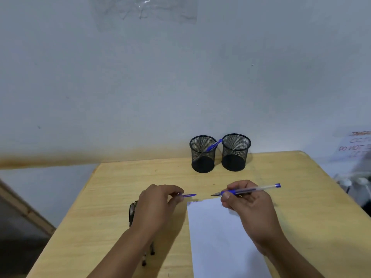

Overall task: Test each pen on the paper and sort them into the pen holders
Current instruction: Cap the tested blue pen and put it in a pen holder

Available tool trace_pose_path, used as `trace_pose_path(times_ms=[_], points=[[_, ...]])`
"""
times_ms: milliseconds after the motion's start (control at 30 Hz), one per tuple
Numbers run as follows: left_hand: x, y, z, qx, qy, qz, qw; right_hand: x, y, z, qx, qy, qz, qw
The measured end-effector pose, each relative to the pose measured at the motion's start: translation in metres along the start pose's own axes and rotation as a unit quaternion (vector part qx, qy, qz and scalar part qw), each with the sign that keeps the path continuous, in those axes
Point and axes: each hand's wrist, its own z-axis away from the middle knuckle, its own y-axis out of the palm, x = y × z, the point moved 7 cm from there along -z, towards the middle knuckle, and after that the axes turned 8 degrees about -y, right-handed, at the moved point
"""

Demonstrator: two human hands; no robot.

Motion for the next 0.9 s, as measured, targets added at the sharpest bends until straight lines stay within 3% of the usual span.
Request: trace_pose_path(times_ms=[433, 900], points=[[-0.042, -0.005, 0.029, -0.023, 0.097, 0.050, 0.994, 0.003, 0.016, 0.009, 0.051, -0.011, 0.060, 0.997], [-0.064, 0.001, 0.037, 0.003, 0.155, 0.096, 0.983, 0.002, 0.013, 0.011, 0.020, -0.026, 0.018, 0.999]])
